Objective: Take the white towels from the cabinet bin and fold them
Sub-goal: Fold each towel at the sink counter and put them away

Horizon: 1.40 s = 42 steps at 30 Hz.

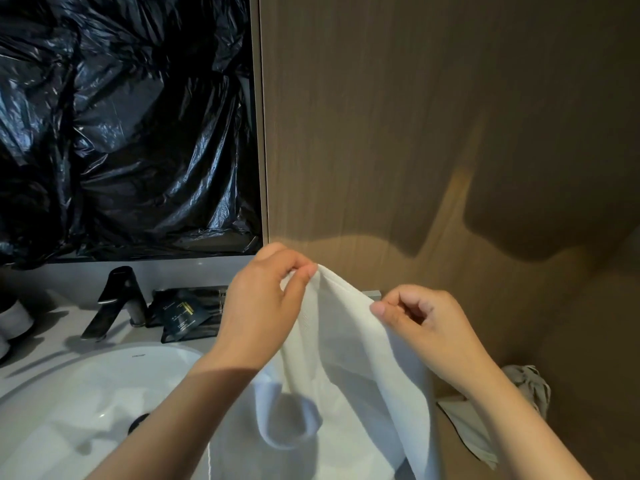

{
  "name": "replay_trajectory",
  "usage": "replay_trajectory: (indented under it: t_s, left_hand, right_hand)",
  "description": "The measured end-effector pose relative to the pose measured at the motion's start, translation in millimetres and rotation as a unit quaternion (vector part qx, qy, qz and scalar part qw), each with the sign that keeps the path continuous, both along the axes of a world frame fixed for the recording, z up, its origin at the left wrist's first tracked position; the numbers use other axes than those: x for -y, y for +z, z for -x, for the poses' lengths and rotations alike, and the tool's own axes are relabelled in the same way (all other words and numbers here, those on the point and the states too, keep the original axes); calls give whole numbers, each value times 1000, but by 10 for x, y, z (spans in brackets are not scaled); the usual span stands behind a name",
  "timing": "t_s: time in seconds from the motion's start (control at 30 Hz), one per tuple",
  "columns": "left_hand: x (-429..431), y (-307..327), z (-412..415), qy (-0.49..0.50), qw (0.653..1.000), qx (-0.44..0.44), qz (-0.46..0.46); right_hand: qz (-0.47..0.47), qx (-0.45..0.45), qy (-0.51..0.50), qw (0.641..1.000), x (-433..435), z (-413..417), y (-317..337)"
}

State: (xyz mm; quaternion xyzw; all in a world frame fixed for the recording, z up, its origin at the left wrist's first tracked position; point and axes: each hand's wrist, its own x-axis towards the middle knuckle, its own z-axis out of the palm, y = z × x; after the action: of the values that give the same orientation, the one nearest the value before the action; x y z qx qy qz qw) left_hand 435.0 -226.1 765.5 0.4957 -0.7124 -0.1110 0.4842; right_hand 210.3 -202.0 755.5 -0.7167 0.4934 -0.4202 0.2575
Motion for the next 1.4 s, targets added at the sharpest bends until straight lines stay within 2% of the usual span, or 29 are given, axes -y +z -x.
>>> replay_trajectory:
  t_s: [0.23, 0.5, 0.63, 0.73, 0.83, 0.97, 1.13, 1.4]
  left_hand:
    - [119, -70, -143, 57, 998, -5, -28]
    - [181, -179, -158, 74, 996, 23, -37]
    - [186, -235, -219, 94, 993, 50, -50]
    - [103, -231, -230, 120, 992, 24, -25]
    - [-62, -226, -122, 84, 996, 0, 34]
    - [-220, -329, 81, -14, 999, 46, 0]
    - [-202, -363, 205, -33, 996, 73, -37]
    - [-173, -320, 245, -28, 998, 48, -36]
  right_hand:
    - [-45, -12, -19, 999, -96, 168, -214]
    - [15, -154, -67, 986, -95, 220, -317]
    - [74, -124, -89, 986, -88, 171, -279]
    - [97, -110, -79, 986, -52, 122, -209]
    - [103, -108, -57, 987, 1, 79, -172]
    - [118, -107, -31, 987, 25, -21, -84]
    - [133, -106, -4, 985, 2, -99, 8]
    - [115, -89, -12, 989, -38, -89, -67]
